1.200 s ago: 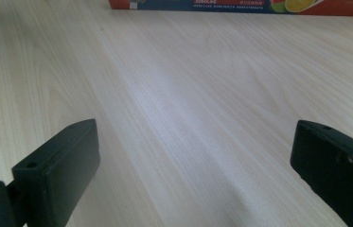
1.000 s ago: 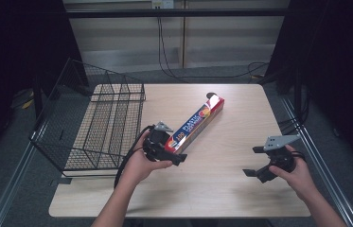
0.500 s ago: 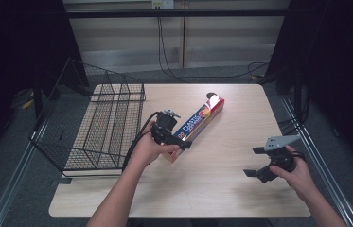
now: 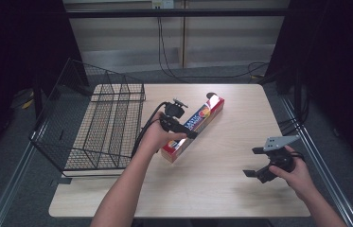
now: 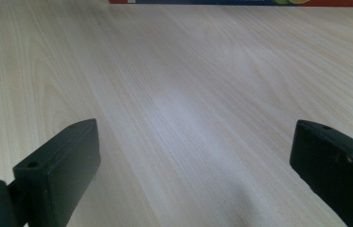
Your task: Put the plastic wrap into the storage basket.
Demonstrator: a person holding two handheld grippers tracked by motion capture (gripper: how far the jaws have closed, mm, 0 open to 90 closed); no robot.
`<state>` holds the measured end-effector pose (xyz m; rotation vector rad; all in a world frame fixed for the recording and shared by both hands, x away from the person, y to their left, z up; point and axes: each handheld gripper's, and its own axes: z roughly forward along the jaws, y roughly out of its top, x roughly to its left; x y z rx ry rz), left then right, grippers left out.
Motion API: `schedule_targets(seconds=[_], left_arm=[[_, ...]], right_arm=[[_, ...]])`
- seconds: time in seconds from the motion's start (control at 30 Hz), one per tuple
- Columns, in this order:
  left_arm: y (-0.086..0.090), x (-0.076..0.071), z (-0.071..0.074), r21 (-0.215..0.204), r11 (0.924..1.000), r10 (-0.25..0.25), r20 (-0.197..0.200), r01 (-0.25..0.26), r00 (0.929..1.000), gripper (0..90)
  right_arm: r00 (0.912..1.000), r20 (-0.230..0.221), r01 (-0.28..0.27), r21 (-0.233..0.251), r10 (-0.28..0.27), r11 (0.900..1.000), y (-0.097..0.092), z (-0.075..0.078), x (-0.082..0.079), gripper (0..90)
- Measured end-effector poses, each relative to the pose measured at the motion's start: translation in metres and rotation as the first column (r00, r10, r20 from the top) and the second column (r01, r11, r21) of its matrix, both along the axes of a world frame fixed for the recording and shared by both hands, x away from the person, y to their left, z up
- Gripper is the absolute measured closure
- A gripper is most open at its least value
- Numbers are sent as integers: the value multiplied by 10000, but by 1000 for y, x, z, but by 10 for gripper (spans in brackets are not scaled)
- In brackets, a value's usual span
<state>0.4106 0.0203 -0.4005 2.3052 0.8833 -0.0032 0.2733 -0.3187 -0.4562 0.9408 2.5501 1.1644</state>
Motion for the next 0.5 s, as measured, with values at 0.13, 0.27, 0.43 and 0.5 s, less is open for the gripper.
schedule_targets(seconds=[0.13,0.27,0.43,0.5], left_arm=[[-3,8,1,-80,9999,77,-50,-78,10000,83],[-7,13,2,-20,9997,246,-50,-247,9997,82],[-10,20,1,71,9997,232,-164,-230,9996,83],[-13,22,0,34,9988,486,-241,-486,9985,82]], right_arm=[[10000,-16,-32,38,32,10000,-1,-1,1,25],[10000,1,-57,35,57,10000,0,-1,1,25],[9999,8,-114,74,114,9999,1,-1,1,26],[10000,9,-72,77,72,9999,1,0,1,26]])
